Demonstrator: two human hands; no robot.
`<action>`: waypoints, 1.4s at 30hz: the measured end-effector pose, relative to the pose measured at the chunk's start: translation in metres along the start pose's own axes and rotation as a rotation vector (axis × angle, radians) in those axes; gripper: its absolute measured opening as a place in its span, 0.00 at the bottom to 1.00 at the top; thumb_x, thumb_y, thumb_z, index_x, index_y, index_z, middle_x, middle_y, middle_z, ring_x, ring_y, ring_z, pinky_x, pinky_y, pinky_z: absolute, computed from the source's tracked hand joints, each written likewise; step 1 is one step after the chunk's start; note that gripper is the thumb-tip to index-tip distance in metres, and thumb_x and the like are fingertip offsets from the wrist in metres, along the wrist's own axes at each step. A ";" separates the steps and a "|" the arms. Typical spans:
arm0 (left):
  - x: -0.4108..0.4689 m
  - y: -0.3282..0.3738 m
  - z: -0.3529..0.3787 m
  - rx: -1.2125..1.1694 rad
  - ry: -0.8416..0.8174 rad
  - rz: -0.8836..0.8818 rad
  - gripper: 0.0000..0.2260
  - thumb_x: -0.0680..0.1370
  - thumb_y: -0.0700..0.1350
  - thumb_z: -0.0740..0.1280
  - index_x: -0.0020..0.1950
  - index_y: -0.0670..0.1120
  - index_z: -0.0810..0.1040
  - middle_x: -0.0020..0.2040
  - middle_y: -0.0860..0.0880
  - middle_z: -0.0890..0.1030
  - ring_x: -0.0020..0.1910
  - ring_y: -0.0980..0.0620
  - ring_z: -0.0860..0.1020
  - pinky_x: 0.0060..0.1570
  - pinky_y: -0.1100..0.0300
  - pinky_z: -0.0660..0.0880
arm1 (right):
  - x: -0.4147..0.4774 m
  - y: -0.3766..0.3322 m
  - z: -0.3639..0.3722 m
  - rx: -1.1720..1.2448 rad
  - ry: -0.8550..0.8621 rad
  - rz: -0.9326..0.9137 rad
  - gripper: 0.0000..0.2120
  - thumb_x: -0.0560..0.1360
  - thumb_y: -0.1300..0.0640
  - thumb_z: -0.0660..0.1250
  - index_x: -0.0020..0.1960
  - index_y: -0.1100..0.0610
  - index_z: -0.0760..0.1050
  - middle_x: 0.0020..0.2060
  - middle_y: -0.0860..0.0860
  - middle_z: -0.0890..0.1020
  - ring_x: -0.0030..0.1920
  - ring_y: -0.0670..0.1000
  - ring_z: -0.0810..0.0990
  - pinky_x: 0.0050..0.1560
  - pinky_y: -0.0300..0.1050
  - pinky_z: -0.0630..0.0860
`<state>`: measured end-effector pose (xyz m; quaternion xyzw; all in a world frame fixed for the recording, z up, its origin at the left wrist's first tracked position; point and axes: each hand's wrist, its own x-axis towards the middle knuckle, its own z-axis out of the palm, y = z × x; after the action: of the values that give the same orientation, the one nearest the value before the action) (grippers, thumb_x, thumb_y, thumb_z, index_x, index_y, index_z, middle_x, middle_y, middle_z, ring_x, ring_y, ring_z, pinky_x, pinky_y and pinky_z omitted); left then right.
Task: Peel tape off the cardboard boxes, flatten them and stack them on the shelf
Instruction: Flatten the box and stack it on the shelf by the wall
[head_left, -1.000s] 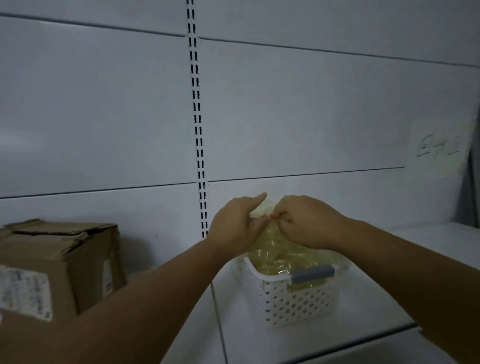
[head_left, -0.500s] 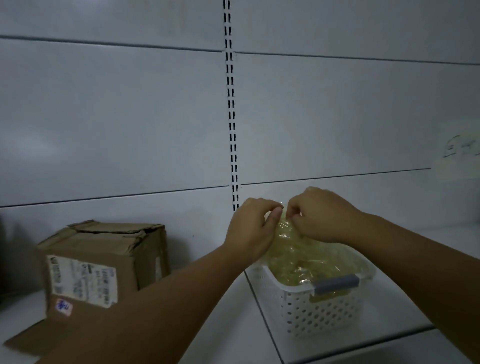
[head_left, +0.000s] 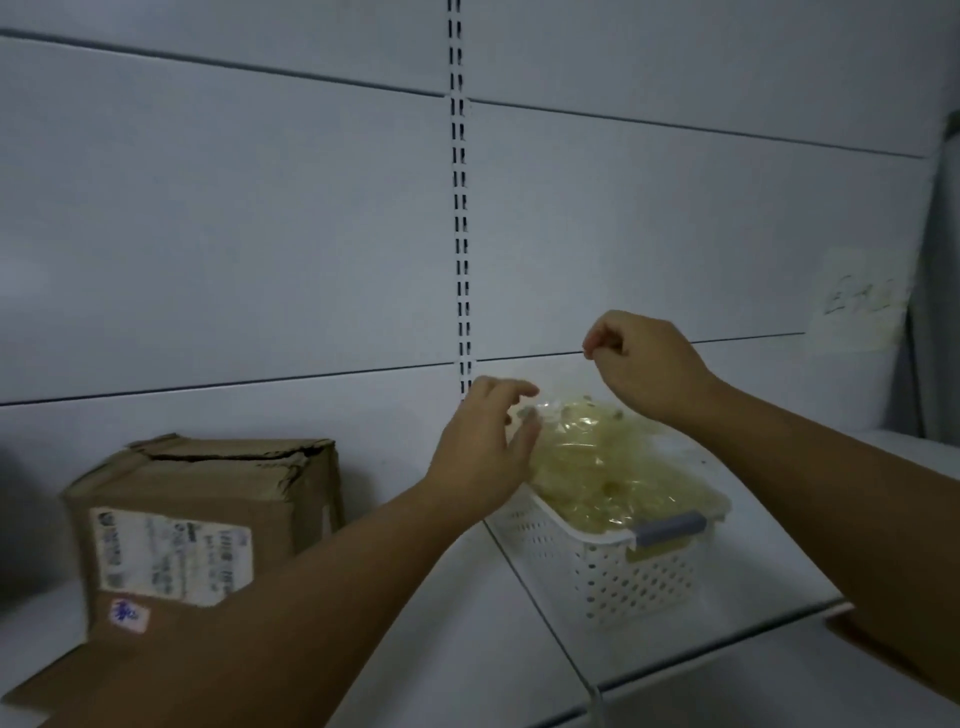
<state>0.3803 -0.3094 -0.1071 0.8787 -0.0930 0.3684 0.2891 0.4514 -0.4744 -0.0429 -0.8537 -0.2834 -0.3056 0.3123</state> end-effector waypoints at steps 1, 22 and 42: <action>0.002 0.004 -0.008 -0.008 0.077 0.023 0.10 0.79 0.45 0.62 0.60 0.49 0.75 0.56 0.51 0.72 0.48 0.57 0.72 0.50 0.63 0.72 | 0.000 -0.010 0.004 -0.007 -0.032 -0.042 0.09 0.75 0.61 0.59 0.47 0.52 0.77 0.39 0.47 0.80 0.34 0.44 0.75 0.33 0.40 0.68; -0.129 -0.090 -0.192 0.383 -0.006 -0.127 0.09 0.78 0.52 0.58 0.54 0.54 0.76 0.51 0.56 0.75 0.51 0.59 0.71 0.50 0.67 0.67 | -0.019 -0.186 0.164 0.242 -0.452 -0.517 0.12 0.77 0.52 0.63 0.57 0.54 0.79 0.53 0.50 0.80 0.53 0.49 0.76 0.54 0.46 0.72; -0.216 -0.101 -0.171 -0.474 -0.124 -0.552 0.28 0.71 0.25 0.58 0.65 0.49 0.66 0.65 0.46 0.71 0.62 0.54 0.72 0.61 0.62 0.72 | -0.097 -0.222 0.162 0.440 0.031 -0.354 0.23 0.78 0.40 0.45 0.40 0.55 0.69 0.29 0.51 0.75 0.30 0.51 0.74 0.33 0.54 0.73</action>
<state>0.1632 -0.1386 -0.2067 0.7999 0.0474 0.1907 0.5670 0.2941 -0.2447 -0.1307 -0.6978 -0.4828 -0.2995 0.4362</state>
